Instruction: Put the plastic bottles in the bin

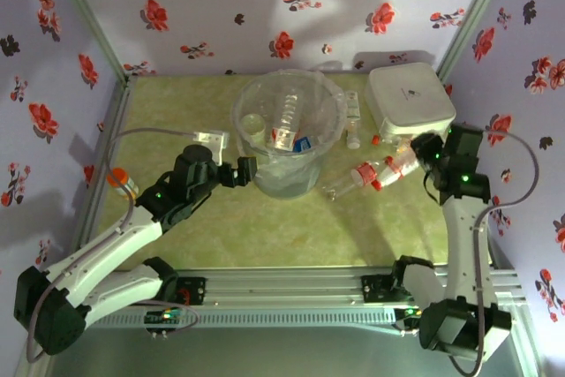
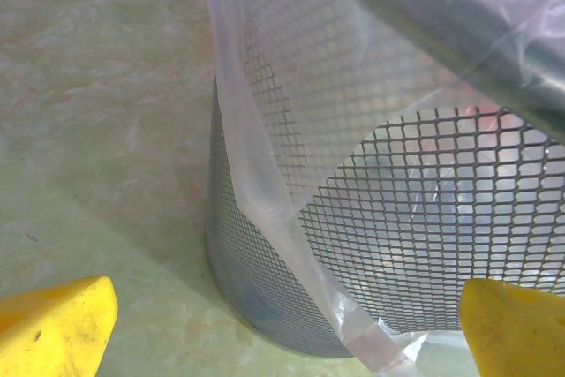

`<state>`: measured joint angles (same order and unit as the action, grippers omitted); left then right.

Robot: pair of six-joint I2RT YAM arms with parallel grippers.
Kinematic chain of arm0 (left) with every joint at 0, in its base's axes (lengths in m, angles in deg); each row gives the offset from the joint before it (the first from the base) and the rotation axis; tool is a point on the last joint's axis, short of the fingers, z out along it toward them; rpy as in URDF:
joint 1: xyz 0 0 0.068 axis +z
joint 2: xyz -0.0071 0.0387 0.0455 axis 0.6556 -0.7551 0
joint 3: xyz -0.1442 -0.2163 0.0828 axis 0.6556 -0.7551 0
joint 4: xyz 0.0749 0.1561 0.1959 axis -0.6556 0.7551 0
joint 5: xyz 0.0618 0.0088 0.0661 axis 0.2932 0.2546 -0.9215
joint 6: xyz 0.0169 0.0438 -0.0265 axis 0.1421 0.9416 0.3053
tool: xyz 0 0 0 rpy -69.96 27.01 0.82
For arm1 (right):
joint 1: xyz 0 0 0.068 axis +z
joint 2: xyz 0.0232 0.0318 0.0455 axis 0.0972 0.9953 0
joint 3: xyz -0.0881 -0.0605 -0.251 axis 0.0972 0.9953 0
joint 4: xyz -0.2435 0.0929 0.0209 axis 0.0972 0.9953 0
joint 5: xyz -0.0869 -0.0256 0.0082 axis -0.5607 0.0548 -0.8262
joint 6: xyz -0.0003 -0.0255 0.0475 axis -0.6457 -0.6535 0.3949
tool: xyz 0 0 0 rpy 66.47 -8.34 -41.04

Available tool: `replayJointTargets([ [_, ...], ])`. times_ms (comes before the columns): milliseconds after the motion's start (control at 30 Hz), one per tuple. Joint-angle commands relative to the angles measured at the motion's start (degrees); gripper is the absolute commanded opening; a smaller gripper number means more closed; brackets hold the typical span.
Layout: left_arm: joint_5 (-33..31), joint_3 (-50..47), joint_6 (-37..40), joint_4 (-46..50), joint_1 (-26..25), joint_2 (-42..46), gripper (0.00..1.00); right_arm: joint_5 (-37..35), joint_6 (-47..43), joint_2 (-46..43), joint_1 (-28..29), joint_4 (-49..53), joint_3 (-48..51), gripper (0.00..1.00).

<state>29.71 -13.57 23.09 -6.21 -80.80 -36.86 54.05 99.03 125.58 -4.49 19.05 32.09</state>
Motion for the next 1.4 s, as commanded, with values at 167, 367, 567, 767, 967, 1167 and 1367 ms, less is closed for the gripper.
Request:
replayJointTargets([
  [167,-0.20,0.74,-0.24,-2.63,0.71,4.76,1.00,-0.91,1.56,4.55,18.97,-8.95,-19.74,0.42],
  [367,-0.17,0.61,-2.28,-2.30,0.81,5.21,1.00,-11.99,-8.01,17.70,36.46,-10.18,-33.49,0.44],
  [567,0.01,0.34,-2.70,-2.28,0.79,5.46,1.00,-18.64,-16.28,29.29,42.32,-9.76,-38.86,0.45],
  [767,0.01,0.68,-1.83,-1.63,0.81,4.45,1.00,-17.42,-15.22,31.19,44.29,-10.57,-33.95,0.45],
  [967,1.18,0.19,-2.27,-5.50,0.79,1.07,1.00,-13.29,-8.51,31.93,44.93,-13.76,-27.42,0.49],
  [1167,1.77,0.48,-1.69,-6.80,0.80,-0.59,1.00,-11.47,-5.27,34.48,47.40,-11.04,-28.71,0.54],
  [1367,2.22,-0.03,-1.99,-8.03,0.81,-1.48,1.00,-9.04,-2.07,38.15,48.53,-9.54,-29.54,0.63],
])
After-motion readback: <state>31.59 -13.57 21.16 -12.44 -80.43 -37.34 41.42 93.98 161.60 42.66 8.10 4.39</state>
